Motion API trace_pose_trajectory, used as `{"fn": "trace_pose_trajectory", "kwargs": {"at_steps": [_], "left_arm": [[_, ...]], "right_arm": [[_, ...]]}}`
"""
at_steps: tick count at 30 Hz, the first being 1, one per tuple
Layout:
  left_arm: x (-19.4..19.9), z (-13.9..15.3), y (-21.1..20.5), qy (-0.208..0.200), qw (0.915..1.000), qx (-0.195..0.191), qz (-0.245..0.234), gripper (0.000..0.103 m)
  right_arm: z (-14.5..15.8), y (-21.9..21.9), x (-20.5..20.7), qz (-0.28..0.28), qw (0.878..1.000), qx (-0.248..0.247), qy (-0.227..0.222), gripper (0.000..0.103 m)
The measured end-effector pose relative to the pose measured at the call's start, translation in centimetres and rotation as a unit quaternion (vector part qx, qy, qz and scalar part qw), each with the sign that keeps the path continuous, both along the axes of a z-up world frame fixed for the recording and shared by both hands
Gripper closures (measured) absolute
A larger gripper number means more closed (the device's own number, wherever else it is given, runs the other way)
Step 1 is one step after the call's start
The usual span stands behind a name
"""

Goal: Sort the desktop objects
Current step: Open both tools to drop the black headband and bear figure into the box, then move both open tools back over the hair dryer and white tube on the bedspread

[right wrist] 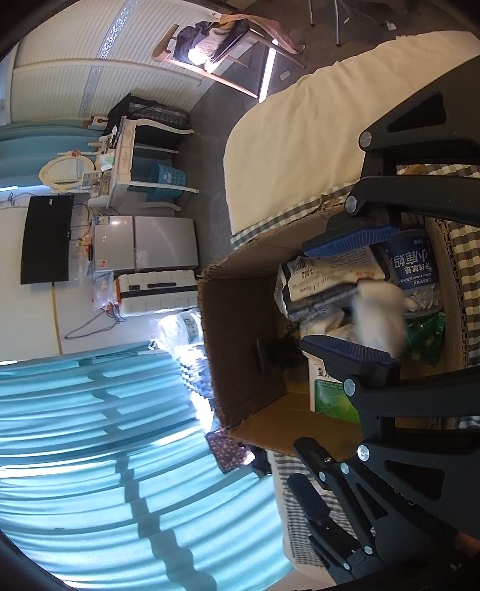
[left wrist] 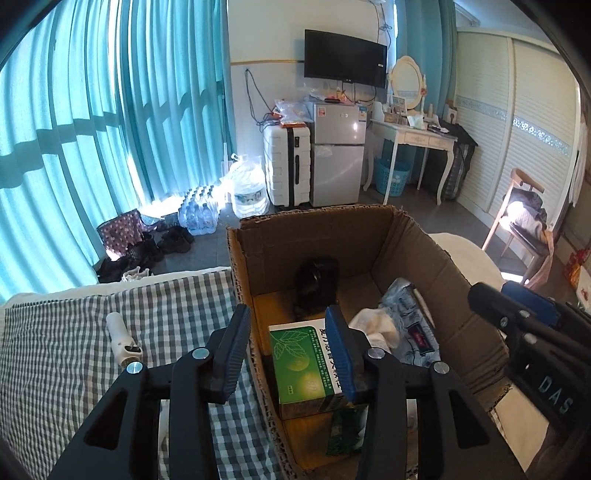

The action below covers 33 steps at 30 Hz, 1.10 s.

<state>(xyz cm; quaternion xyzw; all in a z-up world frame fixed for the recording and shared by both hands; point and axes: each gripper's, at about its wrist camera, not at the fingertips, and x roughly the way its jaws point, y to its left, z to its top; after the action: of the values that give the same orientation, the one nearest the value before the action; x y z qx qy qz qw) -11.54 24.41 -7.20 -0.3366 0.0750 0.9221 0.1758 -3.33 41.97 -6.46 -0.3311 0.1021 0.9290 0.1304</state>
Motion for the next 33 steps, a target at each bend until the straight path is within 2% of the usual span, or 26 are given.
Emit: {"fn": "trace_pose_trajectory", "kwargs": {"at_steps": [4, 10, 16, 19, 21, 24, 29, 30, 33], "left_arm": [[0.5, 1.1, -1.2, 0.010, 0.9999, 0.003, 0.007, 0.056], [1.3, 3.0, -3.8, 0.028, 0.9994, 0.005, 0.020, 0.049], [1.8, 5.1, -6.9, 0.046, 0.9978, 0.016, 0.044, 0.038], [2.0, 5.9, -8.2, 0.052, 0.9970, 0.020, 0.054, 0.037], [2.2, 6.4, -9.4, 0.057, 0.9964, 0.021, 0.060, 0.031], [2.4, 6.8, -11.2, 0.064, 0.9950, 0.027, 0.072, 0.027], [2.4, 7.0, -14.3, 0.060, 0.9925, 0.036, 0.100, 0.026], [2.4, 7.0, -15.0, 0.059, 0.9916, 0.040, 0.108, 0.025], [2.5, 6.9, -17.0, 0.058, 0.9892, 0.055, 0.123, 0.019]], "right_arm": [[1.1, -0.3, 0.5, -0.006, 1.000, -0.008, 0.026, 0.059], [2.7, -2.1, 1.2, -0.001, 0.998, 0.005, 0.058, 0.058], [3.7, -3.7, 1.5, 0.012, 0.997, 0.023, 0.071, 0.058], [4.0, -3.9, 1.5, 0.020, 0.997, 0.014, 0.079, 0.058], [4.4, -4.4, 1.4, 0.027, 0.996, 0.010, 0.085, 0.058], [4.8, -5.7, 1.4, 0.038, 0.995, 0.016, 0.095, 0.050], [5.0, -7.5, 1.4, 0.057, 0.993, 0.017, 0.105, 0.046], [4.9, -7.7, 1.3, 0.059, 0.992, 0.012, 0.106, 0.043], [4.5, -8.5, 1.0, 0.074, 0.991, -0.004, 0.108, 0.042]]}}
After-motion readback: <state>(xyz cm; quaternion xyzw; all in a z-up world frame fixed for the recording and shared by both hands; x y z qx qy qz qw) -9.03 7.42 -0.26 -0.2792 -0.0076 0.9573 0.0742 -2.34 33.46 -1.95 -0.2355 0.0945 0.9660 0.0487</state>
